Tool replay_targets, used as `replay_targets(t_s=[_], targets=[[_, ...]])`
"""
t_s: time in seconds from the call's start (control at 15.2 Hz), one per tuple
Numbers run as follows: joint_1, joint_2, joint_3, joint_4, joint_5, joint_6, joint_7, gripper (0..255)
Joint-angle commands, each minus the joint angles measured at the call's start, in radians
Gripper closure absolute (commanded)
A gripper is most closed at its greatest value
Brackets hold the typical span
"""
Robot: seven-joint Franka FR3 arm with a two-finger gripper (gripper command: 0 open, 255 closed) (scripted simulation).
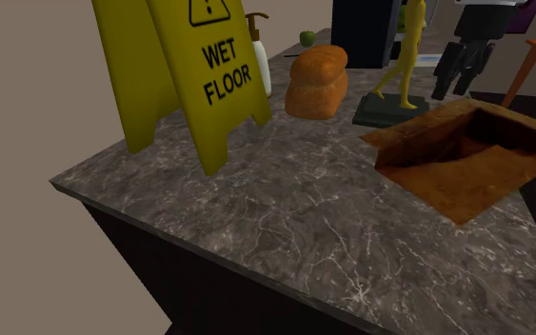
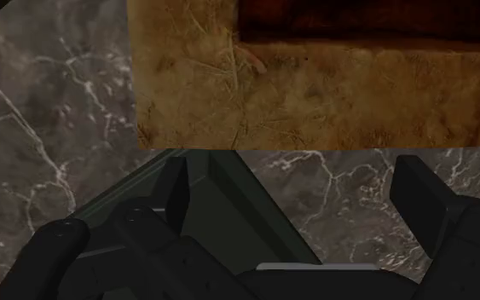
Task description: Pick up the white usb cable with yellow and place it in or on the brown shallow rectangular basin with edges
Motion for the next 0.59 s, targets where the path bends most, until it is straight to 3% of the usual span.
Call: replay_targets(t_s=[0.0, 0.53], targets=[[0.0, 0.0, 0.0, 0.0, 0.0, 0.0, 0.0, 0], [0.083, 0.214, 0.142, 0.115, 0.061, 0.102, 0.071, 0]])
